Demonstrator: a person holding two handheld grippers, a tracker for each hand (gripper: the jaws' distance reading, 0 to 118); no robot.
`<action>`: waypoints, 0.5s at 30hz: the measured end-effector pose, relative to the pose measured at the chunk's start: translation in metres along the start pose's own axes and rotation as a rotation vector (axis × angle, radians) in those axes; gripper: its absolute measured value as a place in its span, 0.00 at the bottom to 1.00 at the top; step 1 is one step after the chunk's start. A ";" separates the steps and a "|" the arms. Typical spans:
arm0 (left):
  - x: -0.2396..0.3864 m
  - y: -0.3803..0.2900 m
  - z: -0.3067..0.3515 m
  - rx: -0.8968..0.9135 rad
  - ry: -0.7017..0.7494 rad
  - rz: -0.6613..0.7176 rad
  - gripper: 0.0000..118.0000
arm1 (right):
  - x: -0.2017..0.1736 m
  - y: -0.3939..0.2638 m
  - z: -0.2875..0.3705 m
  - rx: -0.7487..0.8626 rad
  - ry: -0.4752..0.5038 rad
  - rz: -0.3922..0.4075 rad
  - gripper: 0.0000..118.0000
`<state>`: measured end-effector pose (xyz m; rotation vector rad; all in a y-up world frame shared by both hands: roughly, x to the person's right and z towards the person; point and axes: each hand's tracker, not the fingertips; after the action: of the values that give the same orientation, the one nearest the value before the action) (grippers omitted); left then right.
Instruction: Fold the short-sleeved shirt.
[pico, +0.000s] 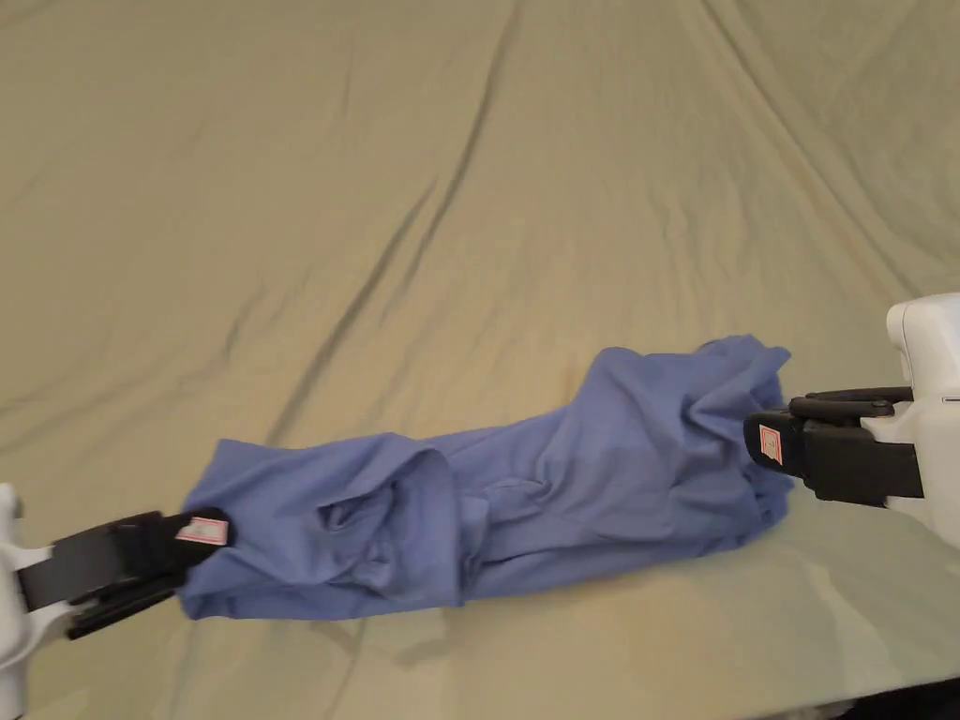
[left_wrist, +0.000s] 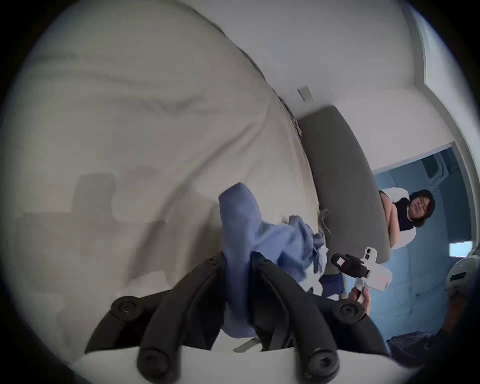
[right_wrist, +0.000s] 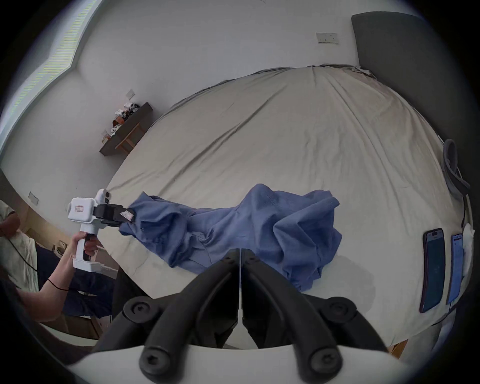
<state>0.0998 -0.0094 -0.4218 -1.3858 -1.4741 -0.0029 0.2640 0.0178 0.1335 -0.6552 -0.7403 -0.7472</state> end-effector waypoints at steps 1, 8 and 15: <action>0.008 0.003 0.011 0.031 0.047 -0.027 0.14 | 0.002 0.000 0.000 0.004 0.001 -0.001 0.03; 0.114 0.001 -0.028 0.020 0.316 -0.235 0.14 | 0.017 -0.005 0.009 0.036 0.003 -0.028 0.03; 0.232 -0.039 -0.171 -0.245 0.265 -0.562 0.14 | 0.041 -0.018 0.036 0.081 -0.030 -0.073 0.03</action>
<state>0.2384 0.0388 -0.1708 -1.0639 -1.6233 -0.7151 0.2581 0.0197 0.1909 -0.5691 -0.8215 -0.7712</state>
